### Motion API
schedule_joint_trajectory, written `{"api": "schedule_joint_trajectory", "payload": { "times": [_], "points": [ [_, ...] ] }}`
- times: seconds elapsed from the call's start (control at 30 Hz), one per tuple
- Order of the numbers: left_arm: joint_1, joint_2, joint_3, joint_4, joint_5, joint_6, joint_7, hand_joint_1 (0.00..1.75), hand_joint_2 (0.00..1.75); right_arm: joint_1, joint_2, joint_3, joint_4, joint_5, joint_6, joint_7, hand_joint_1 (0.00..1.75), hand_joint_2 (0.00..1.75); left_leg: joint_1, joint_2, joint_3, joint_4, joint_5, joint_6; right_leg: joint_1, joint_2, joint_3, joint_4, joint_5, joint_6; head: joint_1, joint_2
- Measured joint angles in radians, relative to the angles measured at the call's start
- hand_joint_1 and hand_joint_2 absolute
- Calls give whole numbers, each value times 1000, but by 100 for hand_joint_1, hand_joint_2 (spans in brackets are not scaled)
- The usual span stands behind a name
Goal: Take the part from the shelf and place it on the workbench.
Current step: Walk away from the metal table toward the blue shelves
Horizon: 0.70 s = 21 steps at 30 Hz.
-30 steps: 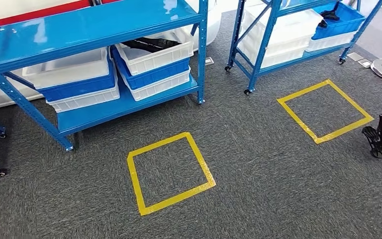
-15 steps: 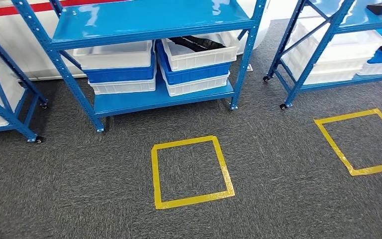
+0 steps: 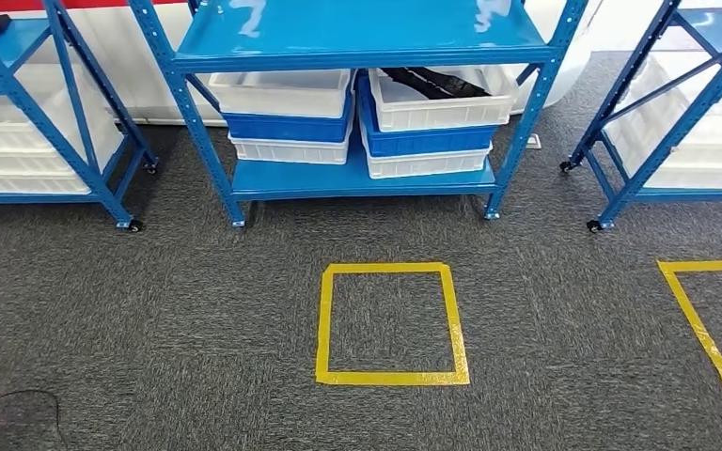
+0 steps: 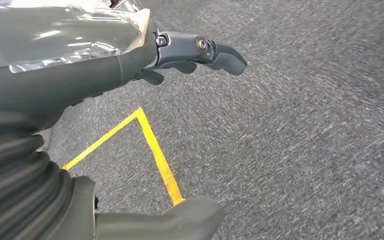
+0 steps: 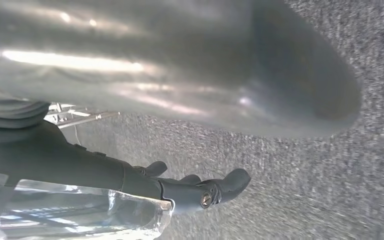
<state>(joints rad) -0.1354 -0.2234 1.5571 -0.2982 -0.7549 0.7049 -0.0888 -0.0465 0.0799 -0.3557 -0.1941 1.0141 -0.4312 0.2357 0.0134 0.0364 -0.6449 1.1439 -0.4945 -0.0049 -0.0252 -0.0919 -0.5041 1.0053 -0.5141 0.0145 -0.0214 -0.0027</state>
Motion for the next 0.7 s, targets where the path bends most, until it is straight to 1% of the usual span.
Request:
{"api": "schedule_joint_trajectory", "payload": {
  "times": [0.03,0.07,0.1,0.13,0.17,0.2,0.23,0.27,0.3,0.33,0.37,0.4,0.43,0.47,0.5,0.53,0.57,0.6,0.63,0.67,0.7],
  "points": [
    [-2,3,0,5,-2,-1,-4,0,44,0,0,-2,0,-3,-2,-2,0,0,-2,20,33,-60,19,4,4,-10,1,0,-4,5,0,0],
    [-3,6,0,11,-4,-2,-8,0,0,0,0,-6,0,-7,-4,-5,0,0,-6,35,53,-97,27,9,8,-20,2,0,-8,10,1,0],
    [-4,8,0,16,-6,-5,-12,0,0,0,0,-10,0,-11,-7,-9,0,0,-10,38,59,-112,26,14,12,-29,4,-1,-11,16,2,0],
    [-4,10,-1,21,-7,-8,-16,0,0,-1,0,-14,0,-15,-10,-13,0,0,-13,25,57,-112,27,20,13,-39,8,-4,-12,21,3,0],
    [-3,12,-1,25,-8,-11,-19,0,0,-3,0,-19,0,-17,-12,-17,0,0,-13,13,57,-116,29,28,13,-43,13,-4,-14,27,3,0],
    [-1,14,-1,29,-7,-15,-23,0,0,-4,0,-22,-1,-19,-14,-21,0,0,-12,2,58,-120,33,35,12,-31,16,0,-18,31,3,0],
    [-1,16,-1,32,-6,-18,-27,0,0,-5,0,-25,-1,-20,-16,-26,0,0,-10,-10,59,-124,38,43,11,-5,9,20,-30,33,4,0],
    [-1,19,-1,35,-4,-22,-31,0,0,-4,1,-27,-1,-21,-18,-32,0,0,-6,-21,60,-128,42,50,10,28,-9,61,-53,33,6,0],
    [-1,21,-1,37,-2,-27,-34,0,0,-1,1,-30,-1,-23,-19,-40,0,0,-6,-33,59,-128,44,53,8,60,-40,126,-82,30,7,0],
    [-1,22,-1,40,0,-31,-37,0,0,3,2,-32,-1,-26,-20,-51,0,0,-6,-46,57,-128,45,55,9,79,-78,201,-111,27,9,0],
    [-1,23,-1,42,1,-36,-40,0,0,6,2,-36,-1,-29,-20,-62,0,0,-6,-59,57,-128,46,56,10,85,-112,263,-130,28,10,0],
    [0,24,-1,45,3,-40,-43,0,0,8,2,-40,-1,-34,-20,-74,0,0,-7,-71,57,-128,46,57,11,88,-133,294,-131,33,10,0],
    [2,25,-1,47,3,-44,-45,0,0,9,2,-44,-1,-38,-20,-83,0,0,-8,-80,58,-128,46,57,11,89,-133,280,-113,41,11,0],
    [3,25,-1,50,4,-49,-48,0,0,8,2,-48,-1,-41,-20,-91,0,0,-8,-89,60,-127,46,56,11,90,-115,229,-82,49,11,0],
    [5,26,-1,52,4,-53,-51,0,0,7,2,-51,-1,-45,-20,-99,0,0,-8,-96,62,-127,45,55,10,95,-86,152,-44,56,12,0],
    [5,27,-1,54,5,-57,-54,0,0,6,3,-55,-1,-49,-20,-105,0,0,-10,-102,63,-126,44,52,10,100,-60,83,-14,57,13,0],
    [5,28,-1,56,5,-62,-57,0,0,5,3,-57,-1,-51,-20,-112,0,0,-12,-105,64,-125,42,48,9,104,-43,33,6,52,13,0],
    [5,29,-1,56,5,-67,-62,0,0,4,3,-60,-1,-54,-21,-118,0,0,-13,-108,64,-125,40,42,11,107,-36,7,16,43,13,0],
    [6,30,-2,57,6,-73,-67,0,0,3,4,-63,-1,-56,-23,-123,0,0,-14,-109,64,-125,39,35,14,106,-37,3,17,31,13,0],
    [7,32,-3,58,6,-78,-72,0,0,2,5,-66,-1,-58,-25,-128,0,0,-12,-110,63,-127,38,29,12,104,-35,2,19,21,12,0],
    [8,33,-4,59,6,-83,-78,0,0,2,6,-69,-1,-60,-27,-132,0,0,-10,-106,63,-124,34,22,10,102,-31,-1,21,11,12,0]
  ]
}}
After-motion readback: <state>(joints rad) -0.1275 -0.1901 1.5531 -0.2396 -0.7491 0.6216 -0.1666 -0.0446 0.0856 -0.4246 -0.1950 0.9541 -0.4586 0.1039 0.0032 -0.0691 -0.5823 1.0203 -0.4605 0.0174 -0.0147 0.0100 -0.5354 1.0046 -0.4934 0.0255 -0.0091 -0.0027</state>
